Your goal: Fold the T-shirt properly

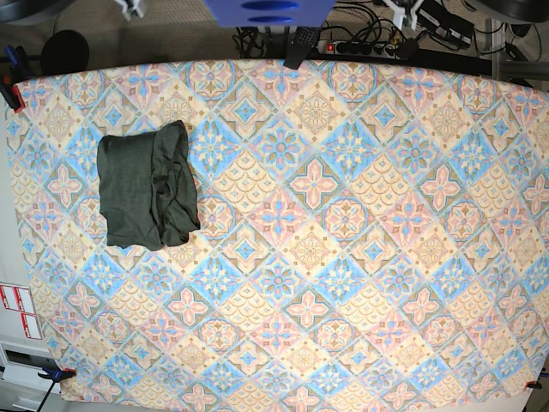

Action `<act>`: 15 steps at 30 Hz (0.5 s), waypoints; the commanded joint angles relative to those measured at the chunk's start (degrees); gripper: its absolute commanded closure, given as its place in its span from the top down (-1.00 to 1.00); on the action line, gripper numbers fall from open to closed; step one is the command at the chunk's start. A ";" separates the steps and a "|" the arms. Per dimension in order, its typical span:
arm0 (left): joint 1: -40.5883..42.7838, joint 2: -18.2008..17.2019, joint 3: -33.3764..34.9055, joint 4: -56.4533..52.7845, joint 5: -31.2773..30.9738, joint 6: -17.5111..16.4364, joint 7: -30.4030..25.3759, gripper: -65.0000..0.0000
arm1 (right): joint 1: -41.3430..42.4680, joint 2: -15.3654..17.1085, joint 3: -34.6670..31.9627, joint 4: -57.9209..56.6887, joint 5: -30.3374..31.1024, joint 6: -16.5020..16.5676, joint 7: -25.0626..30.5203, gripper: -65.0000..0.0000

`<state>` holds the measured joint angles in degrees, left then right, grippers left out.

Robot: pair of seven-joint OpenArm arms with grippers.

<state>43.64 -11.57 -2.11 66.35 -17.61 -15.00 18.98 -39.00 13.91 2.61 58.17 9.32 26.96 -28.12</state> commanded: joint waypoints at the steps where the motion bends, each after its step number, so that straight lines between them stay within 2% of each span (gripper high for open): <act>1: -1.22 -0.51 0.66 -2.48 -0.37 -0.25 -1.53 -1.00 | 1.69 0.64 -0.02 -1.69 0.30 -0.02 2.05 -0.94; 6: -7.37 -0.51 5.93 -17.51 -0.02 -0.16 -10.94 -1.00 | 6.70 0.55 -0.90 -17.25 0.30 -0.02 12.16 -0.94; 10: -11.95 -0.43 11.65 -26.57 -0.02 -0.07 -15.33 -1.00 | 10.92 0.46 -2.74 -27.89 0.30 -0.02 20.07 -0.94; 15: -17.92 1.95 17.27 -37.29 -0.02 -0.07 -21.49 -1.00 | 15.31 -2.18 -2.92 -39.05 0.30 -0.02 28.51 -0.94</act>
<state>25.50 -9.63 14.98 28.93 -17.76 -14.72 -1.98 -23.00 10.83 -0.38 19.18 9.41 26.96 0.08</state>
